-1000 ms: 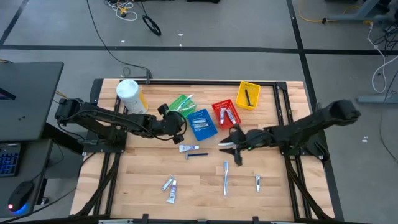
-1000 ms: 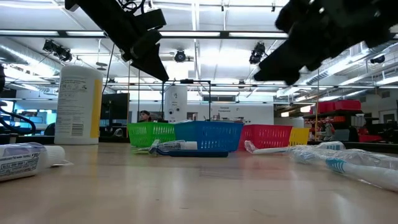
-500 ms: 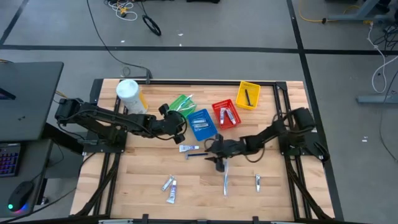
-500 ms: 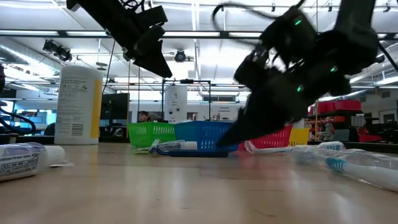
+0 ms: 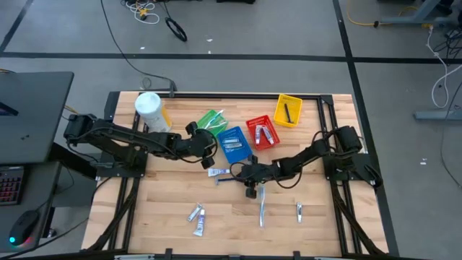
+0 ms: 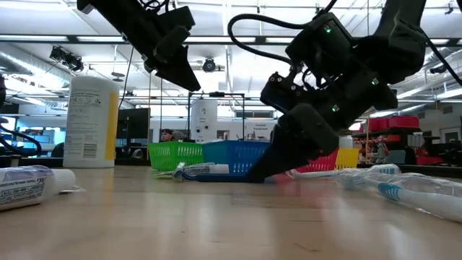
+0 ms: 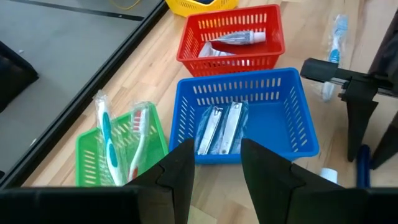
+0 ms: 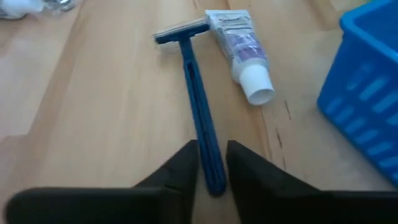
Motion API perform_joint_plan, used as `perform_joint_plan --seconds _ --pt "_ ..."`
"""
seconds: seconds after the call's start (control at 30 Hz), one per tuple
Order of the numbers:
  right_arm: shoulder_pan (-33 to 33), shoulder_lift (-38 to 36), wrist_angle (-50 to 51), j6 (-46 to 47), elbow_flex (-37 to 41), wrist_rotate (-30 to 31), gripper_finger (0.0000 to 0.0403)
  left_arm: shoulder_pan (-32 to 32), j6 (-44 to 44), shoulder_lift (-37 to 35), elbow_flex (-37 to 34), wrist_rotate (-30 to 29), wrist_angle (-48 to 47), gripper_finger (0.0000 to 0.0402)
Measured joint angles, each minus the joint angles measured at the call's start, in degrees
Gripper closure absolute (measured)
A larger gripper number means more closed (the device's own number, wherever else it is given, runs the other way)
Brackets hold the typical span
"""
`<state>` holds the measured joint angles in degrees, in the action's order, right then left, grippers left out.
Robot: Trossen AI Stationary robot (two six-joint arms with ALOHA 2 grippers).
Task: Pick & Place Travel size toiletries
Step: Put the black razor into the yellow bin
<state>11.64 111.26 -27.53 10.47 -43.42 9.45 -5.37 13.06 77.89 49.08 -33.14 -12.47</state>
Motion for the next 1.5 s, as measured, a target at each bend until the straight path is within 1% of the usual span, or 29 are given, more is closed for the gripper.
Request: perform_joint_plan --seconds 0.1,0.17,0.37,0.43,0.57,0.63,0.7,0.8,0.87,0.9,0.97,1.03,1.1,1.17,1.27,1.33,1.43,1.5 --pt "-0.1 -0.1 -0.2 1.1 0.0 0.0 0.0346 0.0 0.0 0.0 0.0 0.0 0.0 0.0264" --pt "-0.1 -0.8 0.3 0.9 0.0 -0.2 0.0357 0.0 0.0 0.0 0.0 0.0 0.0 0.0264" --pt "0.0 -5.8 5.3 0.4 0.3 -1.1 0.0362 -0.1 0.2 0.0 0.0 0.1 0.0 0.0264" --pt "0.2 -8.5 7.7 0.4 0.3 -1.0 0.0363 -0.1 0.2 0.0 0.0 0.8 0.0 0.0264" --pt "0.4 -16.0 16.4 -0.9 0.3 -0.1 0.0364 -0.1 0.2 0.0 0.0 2.3 0.0 0.0264" --pt "0.4 -20.4 21.4 -1.4 0.3 3.6 0.0364 -0.1 0.2 0.0 0.0 2.6 0.1 0.0264" --pt "0.4 -24.9 27.8 -1.4 0.3 9.7 0.0364 -0.1 0.2 0.0 0.0 2.6 0.3 0.0264" --pt "-0.5 -31.3 38.6 -0.5 0.2 22.2 0.0365 -0.1 0.2 0.0 0.0 2.6 0.4 0.0264" --pt "-1.9 -34.5 46.8 3.5 0.2 30.5 0.0365 -0.1 0.1 0.0 0.0 2.6 0.4 0.0264" --pt "-3.0 -36.0 50.7 6.5 0.2 33.1 0.0365 -0.1 0.1 0.0 0.0 2.6 0.5 0.0264" --pt "-6.1 -38.1 58.9 15.4 0.2 36.5 0.0365 -0.1 0.1 0.0 0.0 2.6 0.5 0.0264" --pt "-9.6 -39.2 66.2 26.0 0.2 37.1 0.0364 -0.1 0.1 0.0 0.0 2.6 0.6 0.0264" --pt "-13.2 -39.4 70.4 33.1 0.8 37.1 0.0363 -0.1 0.1 0.0 0.0 2.6 0.9 0.0264" --pt "-16.5 -39.4 71.1 35.8 2.5 37.0 0.0362 -0.1 0.0 0.0 0.0 2.6 1.3 0.0264" --pt "-21.4 -39.4 65.7 35.8 6.0 35.0 0.0362 -0.1 0.0 0.0 0.0 2.6 1.9 0.0264" --pt "-24.4 -39.4 60.7 34.0 8.5 33.8 0.0362 -0.1 0.0 0.0 0.0 2.6 2.1 0.0264" --pt "-28.3 -39.4 51.7 29.3 11.5 33.7 0.0361 -0.1 0.0 0.0 0.0 2.6 2.5 0.0264" --pt "-30.6 -39.4 46.9 25.7 12.8 32.2 0.0361 -0.1 -0.1 0.0 0.0 2.6 3.1 0.0264"
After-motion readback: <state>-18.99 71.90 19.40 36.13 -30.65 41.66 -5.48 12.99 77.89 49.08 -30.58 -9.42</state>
